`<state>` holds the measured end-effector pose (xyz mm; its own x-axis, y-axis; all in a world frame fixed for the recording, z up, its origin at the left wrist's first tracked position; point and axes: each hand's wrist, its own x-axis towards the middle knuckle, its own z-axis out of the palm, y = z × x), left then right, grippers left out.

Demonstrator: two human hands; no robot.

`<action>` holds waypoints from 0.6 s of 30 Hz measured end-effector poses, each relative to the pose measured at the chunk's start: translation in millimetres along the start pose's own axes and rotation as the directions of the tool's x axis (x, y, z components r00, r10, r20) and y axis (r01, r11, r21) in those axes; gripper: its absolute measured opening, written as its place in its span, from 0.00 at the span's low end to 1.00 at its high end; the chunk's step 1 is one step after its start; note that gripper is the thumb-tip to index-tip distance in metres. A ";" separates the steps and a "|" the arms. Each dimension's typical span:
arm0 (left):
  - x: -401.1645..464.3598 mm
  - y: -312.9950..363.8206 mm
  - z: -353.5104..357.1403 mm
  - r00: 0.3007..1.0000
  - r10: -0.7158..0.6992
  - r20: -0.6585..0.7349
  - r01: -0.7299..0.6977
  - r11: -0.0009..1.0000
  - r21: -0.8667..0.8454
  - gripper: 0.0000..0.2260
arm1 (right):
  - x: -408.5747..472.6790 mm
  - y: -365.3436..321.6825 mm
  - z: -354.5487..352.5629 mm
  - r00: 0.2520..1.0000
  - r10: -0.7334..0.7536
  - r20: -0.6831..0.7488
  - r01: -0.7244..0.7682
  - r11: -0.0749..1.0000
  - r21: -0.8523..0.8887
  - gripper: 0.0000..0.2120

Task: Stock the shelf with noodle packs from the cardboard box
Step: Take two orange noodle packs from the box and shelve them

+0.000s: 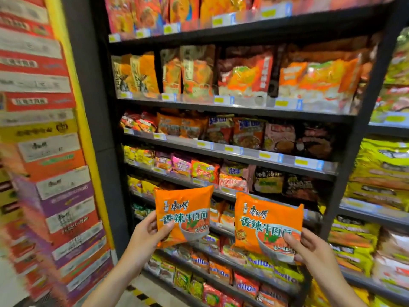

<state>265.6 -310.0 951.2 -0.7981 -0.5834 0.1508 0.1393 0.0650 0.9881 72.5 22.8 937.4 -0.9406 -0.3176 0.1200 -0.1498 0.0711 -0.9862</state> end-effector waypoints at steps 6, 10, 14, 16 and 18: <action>53.8 4.2 -72.5 0.997 0.069 0.046 -0.068 0.997 -0.035 0.17 | 17.0 -25.2 82.9 0.999 0.006 -0.054 -0.004 0.999 0.034 0.09; 100.0 9.4 -128.8 0.994 0.082 0.069 -0.079 0.996 -0.040 0.17 | 38.1 -45.7 146.8 0.995 -0.008 -0.100 0.015 0.997 0.072 0.12; 141.7 18.8 -174.4 0.990 0.104 0.093 -0.101 0.994 -0.046 0.15 | 57.7 -63.9 206.2 0.993 -0.032 -0.114 0.042 0.996 0.081 0.13; 160.1 20.5 -191.7 0.988 0.117 0.104 -0.113 0.993 -0.039 0.15 | 67.0 -68.7 233.1 0.993 -0.050 -0.103 0.059 0.994 0.087 0.15; 177.9 20.3 -205.1 0.984 0.131 0.122 -0.129 0.991 -0.023 0.15 | 75.5 -70.6 255.2 0.992 -0.068 -0.111 0.075 0.996 0.058 0.26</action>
<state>246.7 -578.5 992.1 -0.8383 -0.4669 0.2815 0.2548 0.1209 0.9594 89.9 -247.5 986.9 -0.9562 -0.2149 0.1986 -0.2017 -0.0075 -0.9794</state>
